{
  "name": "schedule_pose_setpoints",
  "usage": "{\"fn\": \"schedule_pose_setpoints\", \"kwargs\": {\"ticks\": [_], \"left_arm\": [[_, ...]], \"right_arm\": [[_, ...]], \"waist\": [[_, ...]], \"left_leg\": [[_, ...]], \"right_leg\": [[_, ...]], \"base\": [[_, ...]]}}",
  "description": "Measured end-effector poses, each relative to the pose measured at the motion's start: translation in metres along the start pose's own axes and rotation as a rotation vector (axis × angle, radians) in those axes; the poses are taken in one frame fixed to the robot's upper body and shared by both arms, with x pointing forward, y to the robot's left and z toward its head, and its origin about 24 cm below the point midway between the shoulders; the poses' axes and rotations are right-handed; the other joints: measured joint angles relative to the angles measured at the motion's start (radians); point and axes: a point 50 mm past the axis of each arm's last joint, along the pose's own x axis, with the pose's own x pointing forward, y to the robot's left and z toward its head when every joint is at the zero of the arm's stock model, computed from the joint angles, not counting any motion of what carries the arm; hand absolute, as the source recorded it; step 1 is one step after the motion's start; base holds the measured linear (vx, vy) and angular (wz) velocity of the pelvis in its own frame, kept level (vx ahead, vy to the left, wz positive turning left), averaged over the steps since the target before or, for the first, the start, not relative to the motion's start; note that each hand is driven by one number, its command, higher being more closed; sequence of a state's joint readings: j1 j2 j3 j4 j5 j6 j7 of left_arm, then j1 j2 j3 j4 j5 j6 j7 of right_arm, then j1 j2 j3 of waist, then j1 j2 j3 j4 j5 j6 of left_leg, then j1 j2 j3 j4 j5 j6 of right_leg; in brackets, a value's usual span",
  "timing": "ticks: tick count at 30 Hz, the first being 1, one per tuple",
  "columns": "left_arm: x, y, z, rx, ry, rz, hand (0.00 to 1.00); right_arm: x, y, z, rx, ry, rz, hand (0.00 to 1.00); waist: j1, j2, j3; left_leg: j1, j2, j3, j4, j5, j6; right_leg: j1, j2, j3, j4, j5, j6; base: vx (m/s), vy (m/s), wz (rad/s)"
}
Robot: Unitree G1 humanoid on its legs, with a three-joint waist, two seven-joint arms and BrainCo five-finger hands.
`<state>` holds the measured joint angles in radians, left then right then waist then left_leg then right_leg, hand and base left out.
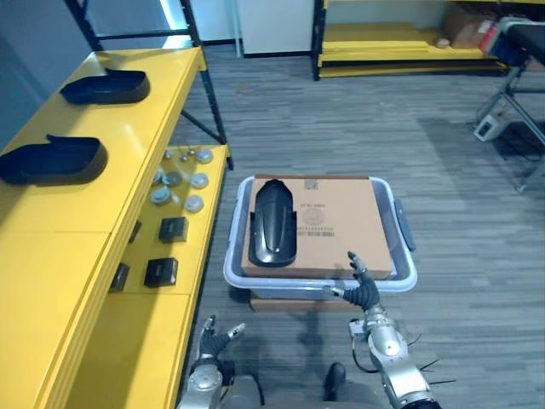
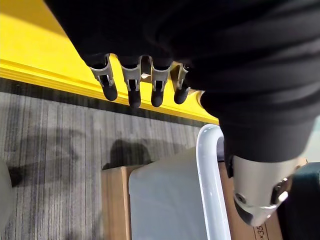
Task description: Walk over and take plastic housings, then place them on the shelf
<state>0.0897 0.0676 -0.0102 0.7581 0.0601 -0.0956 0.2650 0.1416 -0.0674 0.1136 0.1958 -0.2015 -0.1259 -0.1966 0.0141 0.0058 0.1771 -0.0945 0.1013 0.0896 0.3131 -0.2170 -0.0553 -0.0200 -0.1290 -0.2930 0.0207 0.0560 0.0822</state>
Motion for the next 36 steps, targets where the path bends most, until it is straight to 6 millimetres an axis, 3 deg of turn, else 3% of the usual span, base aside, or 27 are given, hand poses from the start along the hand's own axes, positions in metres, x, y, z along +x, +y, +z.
{"fn": "schedule_pose_setpoints", "kwargs": {"ticks": [5,9,17,20,25,28,30,36], "left_arm": [[-0.003,0.004,-0.008,-0.005,0.023,0.011,0.00],[-0.006,0.016,-0.017,0.003,0.047,0.043,0.00],[-0.013,0.018,-0.032,0.007,0.089,0.043,0.00],[-0.014,0.017,-0.035,0.008,0.102,0.042,0.00],[-0.014,0.016,-0.033,-0.014,0.099,0.050,0.00],[-0.013,0.018,-0.031,-0.023,0.089,0.057,0.00],[-0.012,0.019,-0.028,-0.037,0.076,0.061,0.00],[-0.008,0.020,-0.020,-0.053,0.046,0.069,0.00]], "right_arm": [[0.004,-0.012,0.007,-0.019,-0.036,-0.065,0.00],[0.010,-0.024,0.011,-0.040,-0.053,-0.122,0.00],[0.023,-0.039,0.001,-0.132,0.031,-0.228,0.00],[0.034,-0.039,-0.005,-0.153,0.091,-0.252,0.00],[0.057,-0.035,0.003,-0.186,0.111,-0.247,0.00],[0.073,-0.028,0.018,-0.175,0.087,-0.240,0.00],[0.081,-0.024,0.030,-0.164,0.054,-0.236,0.00],[0.096,-0.007,0.046,-0.152,0.038,-0.210,0.00]], "waist": [[0.005,-0.004,-0.002],[0.007,-0.010,-0.006],[0.009,-0.025,-0.018],[0.034,-0.034,-0.023],[0.058,-0.038,-0.024],[0.063,-0.043,-0.020],[0.084,-0.047,-0.015],[0.106,-0.055,0.017]], "left_leg": [[0.031,-0.053,-0.005,-0.047,0.015,0.026],[0.039,-0.058,-0.014,-0.075,0.022,0.034],[0.076,-0.070,-0.058,-0.162,0.065,0.032],[0.072,-0.078,-0.076,-0.184,0.086,0.032],[0.050,-0.098,-0.143,-0.230,0.136,0.033],[0.021,-0.105,-0.175,-0.245,0.159,0.032],[-0.002,-0.106,-0.184,-0.246,0.168,0.029],[-0.037,-0.110,-0.216,-0.242,0.179,0.026]], "right_leg": [[0.036,-0.033,-0.007,-0.055,0.019,0.024],[0.045,-0.030,-0.011,-0.080,0.020,0.024],[0.067,-0.032,-0.045,-0.096,0.022,0.022],[0.070,-0.036,-0.064,-0.106,0.027,0.021],[0.065,-0.047,-0.124,-0.116,0.035,0.020],[0.047,-0.050,-0.154,-0.116,0.042,0.019],[0.027,-0.050,-0.158,-0.114,0.048,0.019],[0.007,-0.050,-0.185,-0.112,0.048,0.018]], "base": [[0.10,0.099,0.08],[0.09,0.002,0.05],[0.02,-0.022,0.12],[-0.05,-0.005,0.20],[-0.09,-0.015,0.39],[-0.10,-0.002,0.29],[-0.07,0.010,0.10],[-0.04,0.007,0.14]]}}
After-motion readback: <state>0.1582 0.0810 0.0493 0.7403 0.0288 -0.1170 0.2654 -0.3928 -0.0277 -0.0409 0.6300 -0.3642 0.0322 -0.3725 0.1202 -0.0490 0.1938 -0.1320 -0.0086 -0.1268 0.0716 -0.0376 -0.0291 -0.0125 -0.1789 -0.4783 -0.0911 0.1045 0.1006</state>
